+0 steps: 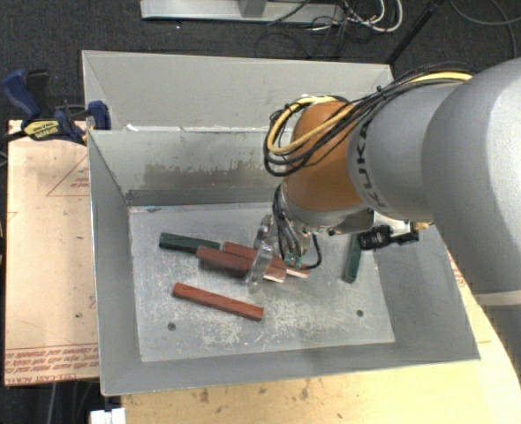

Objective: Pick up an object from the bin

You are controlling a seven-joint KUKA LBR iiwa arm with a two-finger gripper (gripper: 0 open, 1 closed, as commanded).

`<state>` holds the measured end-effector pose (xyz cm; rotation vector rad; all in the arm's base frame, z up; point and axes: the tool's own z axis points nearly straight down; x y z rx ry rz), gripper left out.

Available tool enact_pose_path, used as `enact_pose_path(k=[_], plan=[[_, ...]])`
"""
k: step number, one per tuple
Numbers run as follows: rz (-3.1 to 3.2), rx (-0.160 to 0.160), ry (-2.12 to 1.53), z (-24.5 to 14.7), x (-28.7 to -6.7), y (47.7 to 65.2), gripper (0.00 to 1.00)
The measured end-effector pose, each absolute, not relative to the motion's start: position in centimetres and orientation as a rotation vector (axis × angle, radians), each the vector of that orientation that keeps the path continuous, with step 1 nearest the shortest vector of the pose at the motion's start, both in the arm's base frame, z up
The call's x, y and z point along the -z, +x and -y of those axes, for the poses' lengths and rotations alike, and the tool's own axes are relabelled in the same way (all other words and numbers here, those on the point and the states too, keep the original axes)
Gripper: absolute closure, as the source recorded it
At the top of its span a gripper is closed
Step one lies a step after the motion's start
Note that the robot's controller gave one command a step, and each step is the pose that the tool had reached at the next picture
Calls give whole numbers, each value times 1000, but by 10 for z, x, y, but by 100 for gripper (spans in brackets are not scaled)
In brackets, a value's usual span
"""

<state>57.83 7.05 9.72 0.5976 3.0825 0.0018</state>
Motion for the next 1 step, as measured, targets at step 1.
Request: enact_pose_path(k=[1], plan=[[-3088, 1, 599, -70, -105, 577, 100]])
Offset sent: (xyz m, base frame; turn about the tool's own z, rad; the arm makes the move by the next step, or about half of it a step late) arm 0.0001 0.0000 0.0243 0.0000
